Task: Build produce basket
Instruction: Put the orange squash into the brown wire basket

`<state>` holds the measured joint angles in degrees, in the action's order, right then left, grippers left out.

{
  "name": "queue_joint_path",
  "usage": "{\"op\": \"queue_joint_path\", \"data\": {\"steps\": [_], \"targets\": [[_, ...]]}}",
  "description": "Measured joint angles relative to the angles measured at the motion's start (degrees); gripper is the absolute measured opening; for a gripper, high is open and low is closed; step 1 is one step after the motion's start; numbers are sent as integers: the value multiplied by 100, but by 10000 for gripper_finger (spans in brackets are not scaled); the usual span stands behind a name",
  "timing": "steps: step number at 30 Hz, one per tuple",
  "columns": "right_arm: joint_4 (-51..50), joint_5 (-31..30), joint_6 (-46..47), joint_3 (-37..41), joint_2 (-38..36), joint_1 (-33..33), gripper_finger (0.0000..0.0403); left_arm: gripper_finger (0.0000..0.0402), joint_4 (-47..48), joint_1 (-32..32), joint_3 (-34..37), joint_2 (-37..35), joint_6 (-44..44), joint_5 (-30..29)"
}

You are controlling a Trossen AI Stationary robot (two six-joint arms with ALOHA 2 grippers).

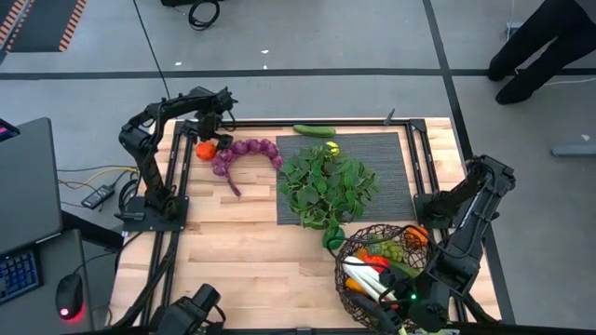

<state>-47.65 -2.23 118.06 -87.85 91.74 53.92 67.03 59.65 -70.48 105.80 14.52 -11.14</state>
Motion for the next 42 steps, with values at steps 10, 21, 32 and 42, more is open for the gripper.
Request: {"op": "queue_joint_path", "data": {"steps": [10,21,32,42], "targets": [[-130,-117,11,0,0,164,309,391,-100,-30,266,-2,184,0],[1,-82,48,0,0,353,309,362,-411,-265,529,0,284,-47],[136,-73,46,0,0,391,309,353,-360,-246,189,0,-43,-67],[371,-73,91,0,0,388,309,353,-729,-126,109,-2,-203,-114]]}}
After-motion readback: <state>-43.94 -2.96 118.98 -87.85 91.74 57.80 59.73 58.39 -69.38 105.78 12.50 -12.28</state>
